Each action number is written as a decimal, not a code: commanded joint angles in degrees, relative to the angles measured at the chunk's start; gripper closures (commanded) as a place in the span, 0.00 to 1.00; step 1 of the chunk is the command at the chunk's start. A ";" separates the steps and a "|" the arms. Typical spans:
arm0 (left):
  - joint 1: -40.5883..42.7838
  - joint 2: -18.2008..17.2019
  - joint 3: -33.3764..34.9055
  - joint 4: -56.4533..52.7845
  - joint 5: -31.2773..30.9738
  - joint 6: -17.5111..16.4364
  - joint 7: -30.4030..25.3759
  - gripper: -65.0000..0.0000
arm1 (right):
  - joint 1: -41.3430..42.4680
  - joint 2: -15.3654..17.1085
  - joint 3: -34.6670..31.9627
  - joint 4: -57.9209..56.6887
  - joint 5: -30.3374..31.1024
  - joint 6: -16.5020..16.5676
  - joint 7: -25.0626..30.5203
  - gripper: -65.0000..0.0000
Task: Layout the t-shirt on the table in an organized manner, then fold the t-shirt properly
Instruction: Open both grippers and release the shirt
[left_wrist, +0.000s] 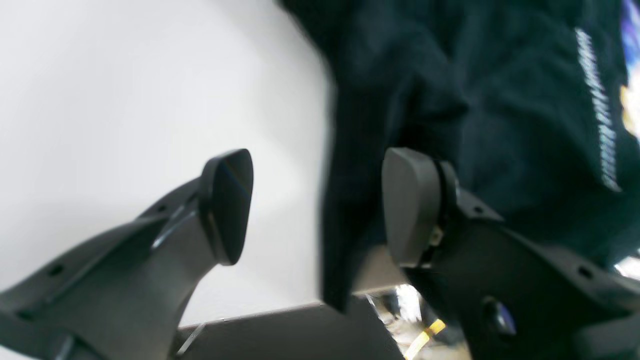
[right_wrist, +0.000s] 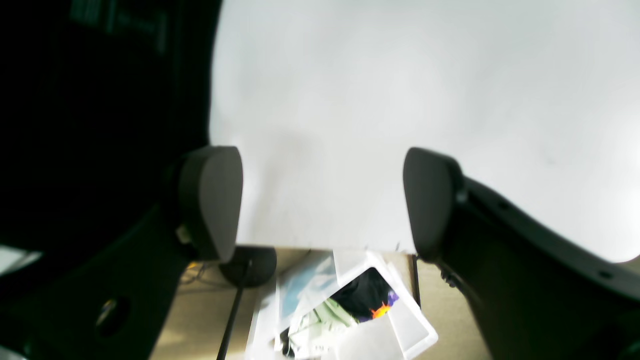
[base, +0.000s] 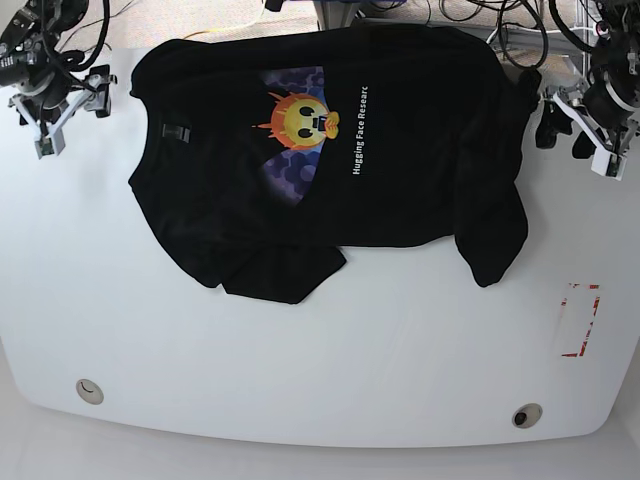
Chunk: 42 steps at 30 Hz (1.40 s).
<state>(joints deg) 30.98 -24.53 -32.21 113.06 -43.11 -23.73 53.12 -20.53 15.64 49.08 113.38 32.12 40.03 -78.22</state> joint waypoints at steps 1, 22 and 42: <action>-3.07 -0.92 -0.37 0.92 -1.41 -0.23 -1.74 0.41 | 3.00 0.93 0.19 -0.55 0.98 -0.03 0.90 0.26; -19.07 -0.04 1.22 -0.66 -1.41 -0.05 -1.74 0.41 | 24.01 6.56 -8.42 -30.44 0.98 -0.03 9.95 0.26; -22.32 0.05 4.65 -0.75 3.68 -0.05 -1.74 0.41 | 28.58 6.47 -16.86 -42.04 1.07 -0.03 16.28 0.26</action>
<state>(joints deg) 9.21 -23.42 -27.55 111.53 -39.42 -23.86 52.69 7.01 21.71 32.40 70.43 32.21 39.68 -62.96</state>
